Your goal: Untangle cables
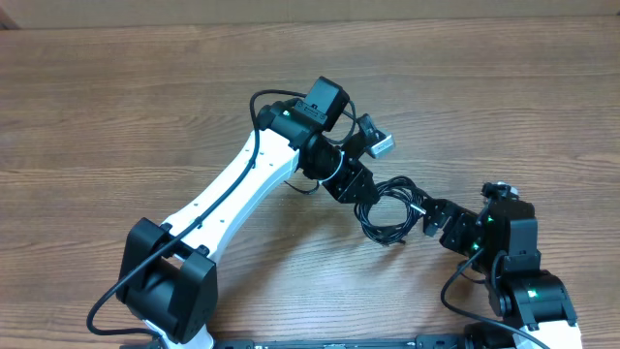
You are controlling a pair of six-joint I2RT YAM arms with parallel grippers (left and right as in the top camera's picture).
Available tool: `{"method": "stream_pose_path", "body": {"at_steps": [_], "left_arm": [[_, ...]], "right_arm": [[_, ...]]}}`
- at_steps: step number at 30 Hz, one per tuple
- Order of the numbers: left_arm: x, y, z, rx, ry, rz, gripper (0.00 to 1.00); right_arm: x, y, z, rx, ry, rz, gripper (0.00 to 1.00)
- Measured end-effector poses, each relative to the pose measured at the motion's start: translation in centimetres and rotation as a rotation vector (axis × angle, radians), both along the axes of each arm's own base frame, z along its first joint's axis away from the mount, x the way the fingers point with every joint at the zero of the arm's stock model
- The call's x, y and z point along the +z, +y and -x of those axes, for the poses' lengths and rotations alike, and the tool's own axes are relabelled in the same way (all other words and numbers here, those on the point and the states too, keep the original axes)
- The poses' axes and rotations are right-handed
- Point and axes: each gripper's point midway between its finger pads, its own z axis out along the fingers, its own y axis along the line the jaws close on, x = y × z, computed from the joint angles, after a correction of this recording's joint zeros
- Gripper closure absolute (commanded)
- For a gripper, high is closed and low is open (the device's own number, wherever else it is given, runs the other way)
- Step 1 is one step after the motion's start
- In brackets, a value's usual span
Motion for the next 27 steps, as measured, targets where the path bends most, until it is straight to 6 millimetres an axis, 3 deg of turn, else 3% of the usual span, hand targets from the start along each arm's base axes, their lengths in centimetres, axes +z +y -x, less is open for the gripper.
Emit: {"method": "stream_pose_path", "body": {"at_steps": [7,14,18,27], "left_arm": [[1.1,-0.2,0.4,-0.05,0.004,0.086,0.96],[1.3,0.1,0.0,-0.047,0.003,0.106,0.96],[0.5,0.8,-1.3,0.024,-0.014,0.035,0.96],[1.0,2.4,-3.6,0.148,0.042,0.042,0.96]], "right_arm": [[-0.5,-1.9,0.3,-0.091,0.02,0.066,0.0],[0.1,-1.8,-0.4,-0.085,-0.012,0.059,0.0],[2.1,1.4,-1.8,0.14,-0.128,0.013,0.0],[3.5,5.3,-1.2,0.414,-0.212,-0.05,0.0]]}}
